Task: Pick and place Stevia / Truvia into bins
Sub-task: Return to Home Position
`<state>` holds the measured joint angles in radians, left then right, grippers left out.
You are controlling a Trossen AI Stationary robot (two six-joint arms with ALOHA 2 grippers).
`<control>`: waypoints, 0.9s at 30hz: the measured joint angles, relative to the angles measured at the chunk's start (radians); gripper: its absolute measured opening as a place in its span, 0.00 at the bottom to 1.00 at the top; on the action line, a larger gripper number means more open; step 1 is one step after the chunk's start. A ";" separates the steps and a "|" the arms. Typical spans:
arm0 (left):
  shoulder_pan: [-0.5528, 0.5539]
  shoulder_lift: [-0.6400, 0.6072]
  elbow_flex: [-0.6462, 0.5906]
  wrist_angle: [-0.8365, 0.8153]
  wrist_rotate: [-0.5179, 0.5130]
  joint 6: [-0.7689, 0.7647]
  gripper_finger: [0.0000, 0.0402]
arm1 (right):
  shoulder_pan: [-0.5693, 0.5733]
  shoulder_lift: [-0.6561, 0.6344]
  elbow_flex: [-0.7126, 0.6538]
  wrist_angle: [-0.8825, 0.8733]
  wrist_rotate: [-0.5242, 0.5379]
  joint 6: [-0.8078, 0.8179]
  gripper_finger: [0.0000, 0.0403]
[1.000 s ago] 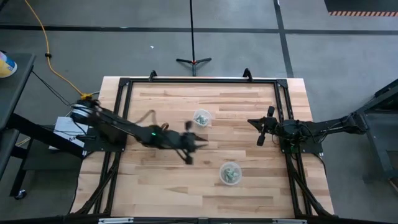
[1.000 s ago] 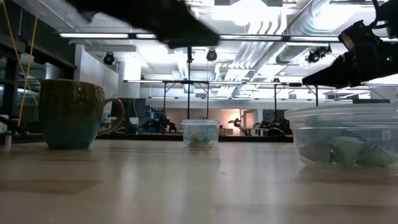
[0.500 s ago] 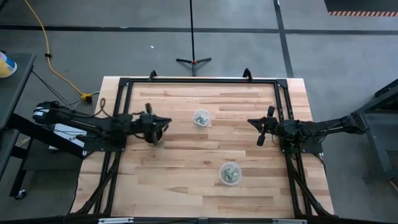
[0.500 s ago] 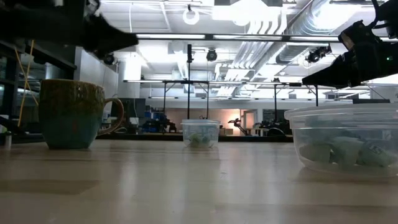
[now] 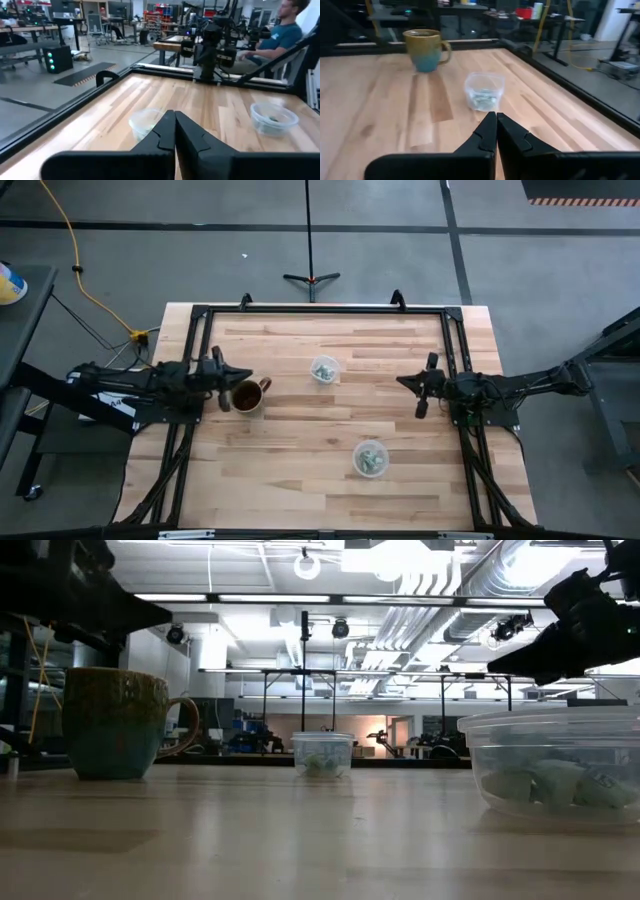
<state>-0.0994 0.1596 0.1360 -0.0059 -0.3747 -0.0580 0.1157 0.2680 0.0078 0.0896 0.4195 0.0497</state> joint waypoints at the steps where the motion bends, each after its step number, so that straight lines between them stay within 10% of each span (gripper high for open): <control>1: 0.000 -0.028 0.000 -0.026 0.002 0.001 0.09 | 0.000 0.000 0.000 0.010 -0.011 -0.001 0.00; 11: 0.000 -0.152 -0.001 -0.206 0.033 -0.006 0.09 | 0.000 0.000 0.000 0.141 -0.192 -0.052 0.00; 27: 0.001 -0.153 -0.084 -0.064 0.027 0.098 0.06 | 0.000 0.008 0.000 0.255 -0.232 -0.039 0.00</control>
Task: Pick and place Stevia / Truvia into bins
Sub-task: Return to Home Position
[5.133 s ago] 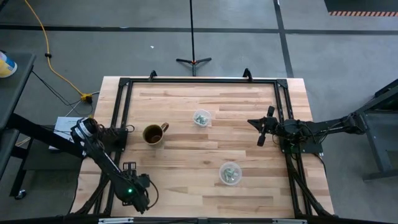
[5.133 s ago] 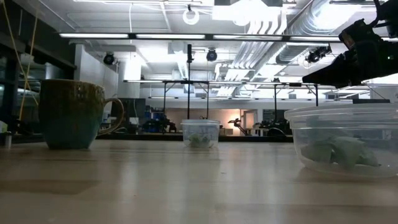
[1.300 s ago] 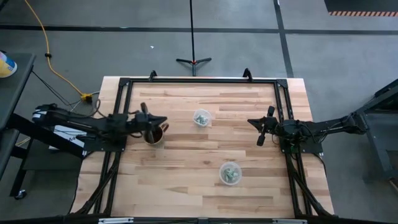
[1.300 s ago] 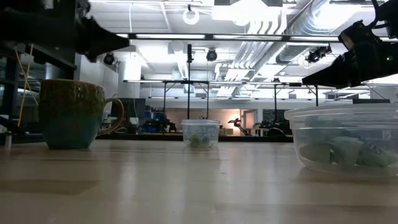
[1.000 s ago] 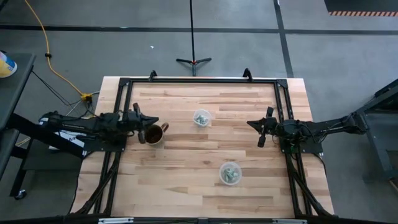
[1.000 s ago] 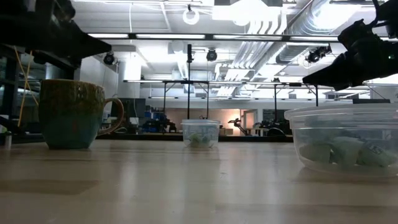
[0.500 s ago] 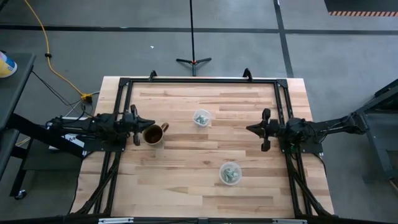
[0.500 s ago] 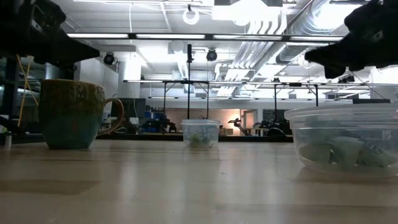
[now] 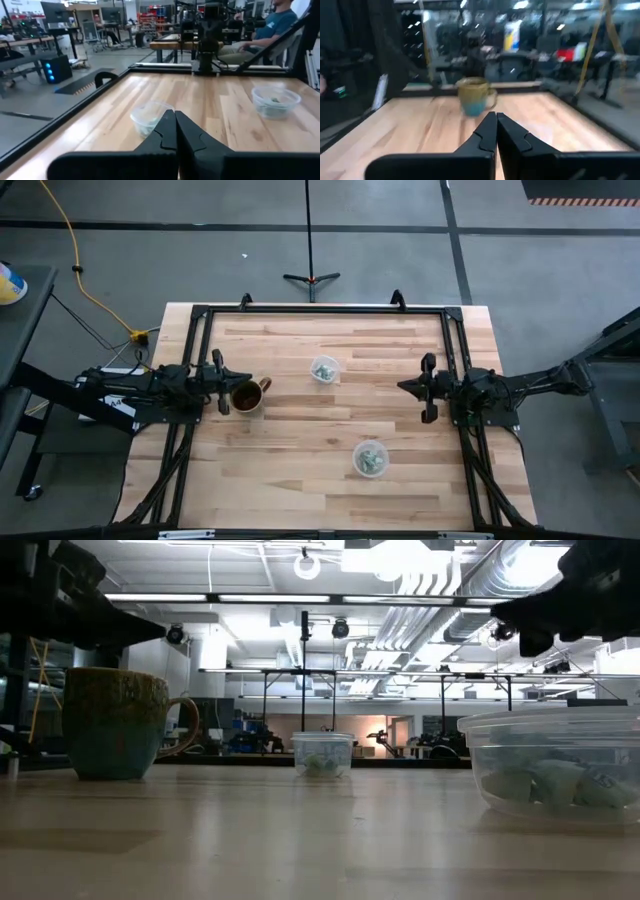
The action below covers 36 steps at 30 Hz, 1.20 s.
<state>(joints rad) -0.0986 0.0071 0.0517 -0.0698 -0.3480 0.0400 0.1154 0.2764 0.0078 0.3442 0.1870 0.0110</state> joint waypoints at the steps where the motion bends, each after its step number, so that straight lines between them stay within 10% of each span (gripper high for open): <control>1: 0.000 0.000 0.000 0.000 0.000 0.004 0.06 | 0.000 0.001 0.000 0.024 0.018 -0.019 0.00; 9: 0.000 0.000 0.000 0.000 0.000 -0.010 0.09 | -0.036 -0.005 0.000 -0.042 0.083 -0.116 0.00; 21: 0.000 0.000 0.000 0.001 0.004 -0.023 0.07 | -0.270 -0.217 0.000 -0.278 -0.259 0.012 0.00; 36: 0.000 0.000 0.000 -0.001 0.068 -0.067 0.12 | -0.314 -0.263 0.000 -0.309 -0.282 0.034 0.00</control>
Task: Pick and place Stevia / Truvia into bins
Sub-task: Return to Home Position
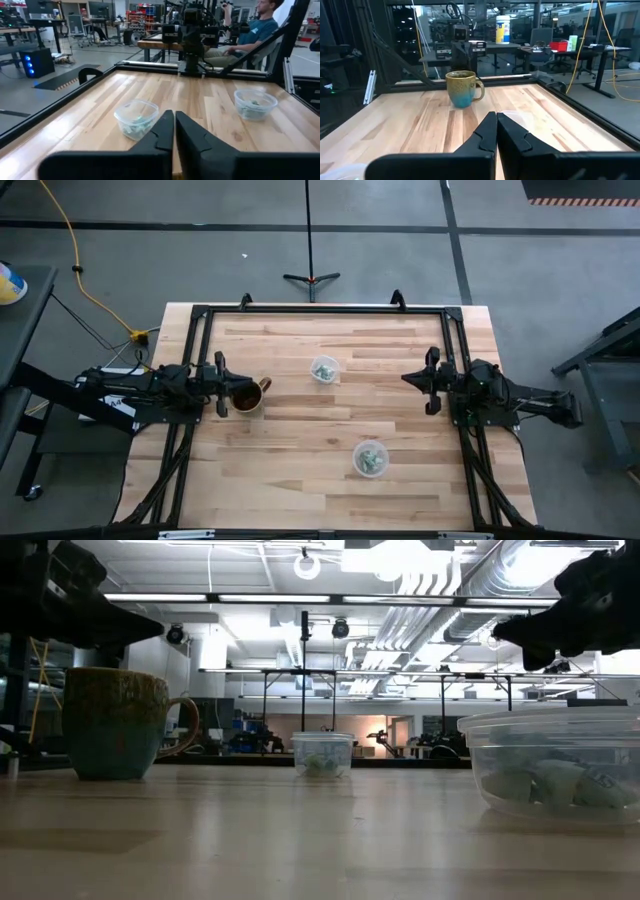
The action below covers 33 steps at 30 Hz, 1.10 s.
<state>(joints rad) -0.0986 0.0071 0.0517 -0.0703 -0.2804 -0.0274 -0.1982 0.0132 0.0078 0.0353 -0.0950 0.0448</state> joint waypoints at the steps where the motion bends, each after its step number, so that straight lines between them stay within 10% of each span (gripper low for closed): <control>1: 0.000 0.000 0.000 0.000 0.001 0.000 0.15 | 0.000 0.000 0.000 0.000 0.002 0.000 0.00; 33: 0.000 0.000 0.000 -0.003 0.008 -0.004 0.21 | 0.000 0.000 0.000 -0.004 0.033 0.000 0.00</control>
